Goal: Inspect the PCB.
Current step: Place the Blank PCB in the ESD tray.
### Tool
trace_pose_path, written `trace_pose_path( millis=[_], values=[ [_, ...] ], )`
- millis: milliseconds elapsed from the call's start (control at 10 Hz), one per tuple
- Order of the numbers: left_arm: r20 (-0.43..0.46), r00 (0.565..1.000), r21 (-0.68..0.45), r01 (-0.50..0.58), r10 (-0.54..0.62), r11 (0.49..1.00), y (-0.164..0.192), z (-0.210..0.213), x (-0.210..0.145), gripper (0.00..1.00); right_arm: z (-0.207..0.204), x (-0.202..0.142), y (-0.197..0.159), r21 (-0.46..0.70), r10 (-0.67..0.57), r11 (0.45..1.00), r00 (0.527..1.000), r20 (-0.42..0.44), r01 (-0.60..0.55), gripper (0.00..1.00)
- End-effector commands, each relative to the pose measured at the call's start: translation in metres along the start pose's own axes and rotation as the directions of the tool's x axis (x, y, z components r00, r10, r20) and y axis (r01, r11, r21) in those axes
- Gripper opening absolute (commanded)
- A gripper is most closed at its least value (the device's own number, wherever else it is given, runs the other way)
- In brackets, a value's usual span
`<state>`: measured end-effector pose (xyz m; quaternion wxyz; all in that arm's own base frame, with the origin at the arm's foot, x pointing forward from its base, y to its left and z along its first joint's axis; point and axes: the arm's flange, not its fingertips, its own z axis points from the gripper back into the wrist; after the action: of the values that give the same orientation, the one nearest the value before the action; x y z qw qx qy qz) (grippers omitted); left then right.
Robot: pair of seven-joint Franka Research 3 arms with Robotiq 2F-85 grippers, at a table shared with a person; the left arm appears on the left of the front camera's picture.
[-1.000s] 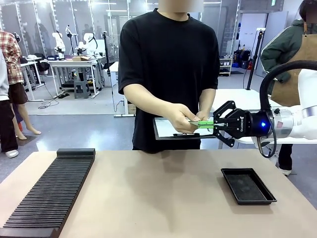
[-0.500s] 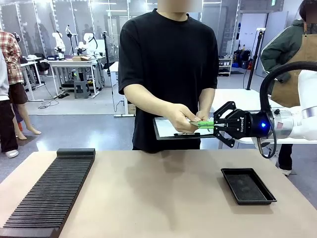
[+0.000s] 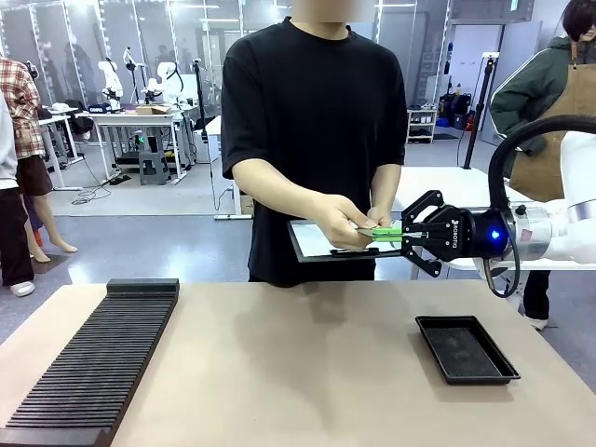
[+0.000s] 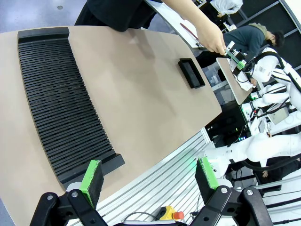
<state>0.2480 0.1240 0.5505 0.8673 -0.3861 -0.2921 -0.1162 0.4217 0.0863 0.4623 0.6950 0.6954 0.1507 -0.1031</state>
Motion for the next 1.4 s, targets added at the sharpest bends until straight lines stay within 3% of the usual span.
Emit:
trace_pose_path(
  millis=[0,1300],
  values=[
    [-0.003,1.0,0.004,0.001,-0.001,1.0,0.0001,-0.0001,-0.0002,1.0,-0.0011,-0.0012,0.0015,-0.003,0.004,1.0,1.0,-0.002,-0.004,0.0],
    [-0.003,1.0,0.004,0.001,-0.001,1.0,0.0001,-0.0001,-0.0002,1.0,-0.0011,-0.0012,0.0015,-0.003,0.004,1.0,1.0,-0.002,-0.004,0.0]
  ],
)
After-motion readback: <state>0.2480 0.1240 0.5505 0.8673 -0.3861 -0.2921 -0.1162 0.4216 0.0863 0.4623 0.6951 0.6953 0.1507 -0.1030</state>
